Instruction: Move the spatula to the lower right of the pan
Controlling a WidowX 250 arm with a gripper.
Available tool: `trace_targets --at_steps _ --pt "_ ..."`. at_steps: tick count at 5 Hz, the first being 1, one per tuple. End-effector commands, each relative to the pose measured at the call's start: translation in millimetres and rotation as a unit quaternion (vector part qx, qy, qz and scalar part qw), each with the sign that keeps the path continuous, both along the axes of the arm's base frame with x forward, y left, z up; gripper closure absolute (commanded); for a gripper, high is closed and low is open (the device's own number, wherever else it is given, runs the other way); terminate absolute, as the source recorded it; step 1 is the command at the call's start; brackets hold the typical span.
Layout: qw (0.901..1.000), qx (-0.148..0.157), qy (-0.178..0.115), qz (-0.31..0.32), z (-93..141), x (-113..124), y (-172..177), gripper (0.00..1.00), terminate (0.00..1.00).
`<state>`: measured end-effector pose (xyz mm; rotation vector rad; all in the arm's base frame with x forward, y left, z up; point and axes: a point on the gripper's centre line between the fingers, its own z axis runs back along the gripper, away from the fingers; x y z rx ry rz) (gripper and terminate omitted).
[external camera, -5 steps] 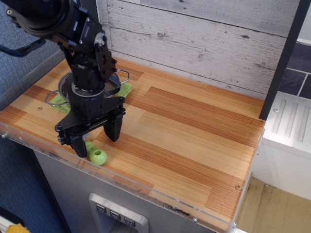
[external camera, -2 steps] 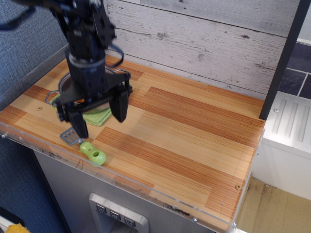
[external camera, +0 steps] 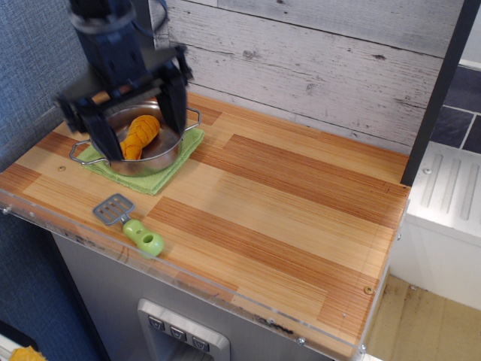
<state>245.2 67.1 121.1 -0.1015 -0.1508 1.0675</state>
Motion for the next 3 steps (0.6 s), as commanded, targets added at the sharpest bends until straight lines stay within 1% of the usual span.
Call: trace_targets --at_steps 1,2,3 --pt "0.9993 0.005 -0.032 -0.016 29.1 0.5 0.1 0.0 0.0" --pt "0.9993 0.005 -0.032 -0.016 29.1 0.5 0.1 0.0 0.0" --pt "0.9993 0.005 -0.032 -0.016 29.1 0.5 0.1 0.0 1.0"
